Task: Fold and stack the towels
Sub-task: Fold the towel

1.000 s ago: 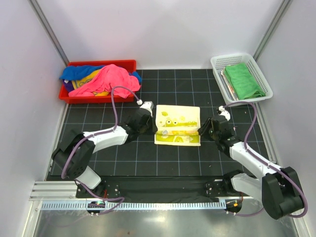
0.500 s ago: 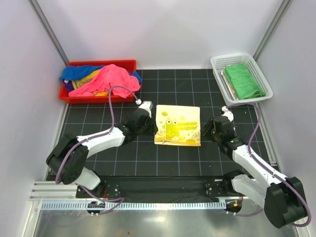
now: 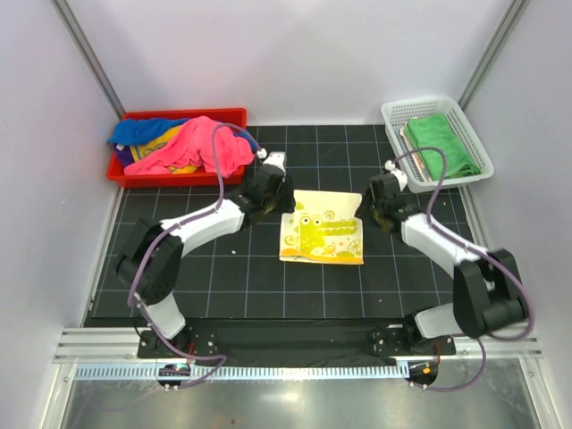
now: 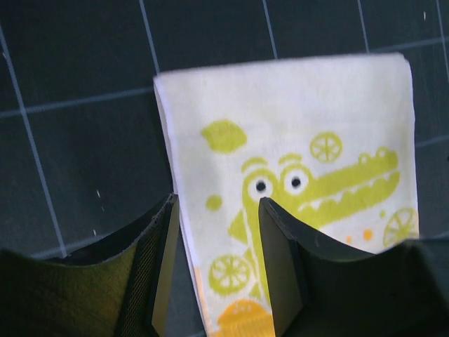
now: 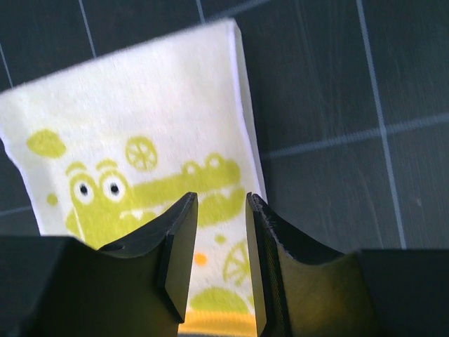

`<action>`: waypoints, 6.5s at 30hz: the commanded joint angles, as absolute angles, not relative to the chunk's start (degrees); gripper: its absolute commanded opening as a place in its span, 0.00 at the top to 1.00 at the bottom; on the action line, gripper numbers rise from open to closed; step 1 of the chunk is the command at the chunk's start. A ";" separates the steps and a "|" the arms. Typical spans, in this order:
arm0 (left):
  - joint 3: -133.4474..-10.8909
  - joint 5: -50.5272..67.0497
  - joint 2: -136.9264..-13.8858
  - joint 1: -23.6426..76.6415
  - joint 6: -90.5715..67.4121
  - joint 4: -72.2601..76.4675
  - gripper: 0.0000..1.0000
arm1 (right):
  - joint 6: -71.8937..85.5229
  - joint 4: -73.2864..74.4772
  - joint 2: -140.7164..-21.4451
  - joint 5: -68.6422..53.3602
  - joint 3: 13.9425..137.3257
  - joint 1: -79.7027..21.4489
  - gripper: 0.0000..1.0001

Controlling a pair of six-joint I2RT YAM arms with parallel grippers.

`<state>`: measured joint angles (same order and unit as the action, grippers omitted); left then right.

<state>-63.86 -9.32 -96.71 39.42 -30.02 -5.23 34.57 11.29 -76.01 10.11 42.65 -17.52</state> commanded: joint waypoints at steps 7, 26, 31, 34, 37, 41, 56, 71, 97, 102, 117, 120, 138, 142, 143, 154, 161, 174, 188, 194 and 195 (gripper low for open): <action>-79.53 -5.28 -109.15 33.22 -21.19 -8.88 0.47 | 28.65 12.92 -98.68 13.97 63.98 -16.08 0.59; -86.22 -9.66 -122.08 31.82 -22.85 -10.20 0.47 | 26.02 13.45 -111.09 14.33 72.07 -13.18 0.59; -86.74 -10.28 -123.13 31.73 -22.67 -9.32 0.47 | 25.66 12.74 -113.28 13.27 73.83 -13.18 0.60; -86.92 -9.23 -124.10 31.73 -22.94 -8.27 0.47 | 25.84 12.39 -113.73 12.75 74.00 -13.10 0.59; -87.01 -8.53 -124.89 31.73 -23.29 -7.65 0.48 | 26.01 12.30 -114.08 12.74 74.09 -13.10 0.62; -87.36 -8.00 -126.12 31.38 -23.99 -6.59 0.51 | 26.10 12.22 -114.26 12.83 74.18 -13.10 0.70; -91.93 -2.20 -127.44 27.77 -27.42 -6.94 0.88 | 27.25 12.04 -113.47 10.73 76.64 -11.78 0.88; -92.81 -0.35 -127.18 25.93 -29.00 -6.07 1.00 | 27.60 8.61 -114.79 6.24 77.17 -10.28 0.87; -93.52 5.71 -129.20 25.31 -31.03 -6.33 0.77 | 28.21 7.82 -117.51 4.04 79.10 -9.67 0.74; -94.30 4.66 -128.94 25.31 -31.03 -6.15 0.93 | 28.21 7.47 -117.07 3.96 79.28 -9.76 0.87; -94.31 6.85 -124.11 23.12 -33.40 8.42 1.00 | 26.89 -1.04 -112.59 0.80 77.96 -8.79 0.98; -92.03 8.08 -122.00 22.68 -33.57 11.41 1.00 | 26.90 -3.51 -110.75 -1.93 76.29 -8.00 0.98; -69.45 11.07 -109.69 22.59 -34.89 21.62 1.00 | 30.14 -16.52 -96.34 -10.64 53.89 -8.70 0.98; -64.70 11.08 -106.62 22.59 -35.33 23.73 1.00 | 30.59 -17.40 -93.00 -10.11 49.84 -8.96 0.98; -63.90 10.90 -106.18 22.59 -35.42 24.17 1.00 | 30.59 -17.14 -92.55 -10.11 49.66 -9.05 0.98; -64.95 10.55 -105.12 22.59 -35.16 21.36 1.00 | 27.07 -9.41 -91.06 -7.38 56.68 -9.05 0.97; -64.60 10.02 -102.92 22.59 -33.49 18.90 1.00 | 26.37 -8.17 -90.00 -7.64 57.75 -9.05 0.94; -56.34 11.16 -98.88 22.59 -34.28 20.47 1.00 | 28.91 -13.18 -81.04 -10.55 44.93 -9.32 0.94; -48.69 12.92 -97.91 22.68 -36.65 25.48 1.00 | 31.46 -16.44 -76.64 -8.09 34.63 -12.92 0.94; -45.97 13.45 -96.33 22.76 -37.18 26.80 1.00 | 31.64 -16.08 -74.62 -7.04 32.96 -13.71 0.94; -45.71 13.45 -95.89 22.76 -37.18 26.98 1.00 | 31.64 -15.74 -74.36 -6.77 32.61 -13.80 0.94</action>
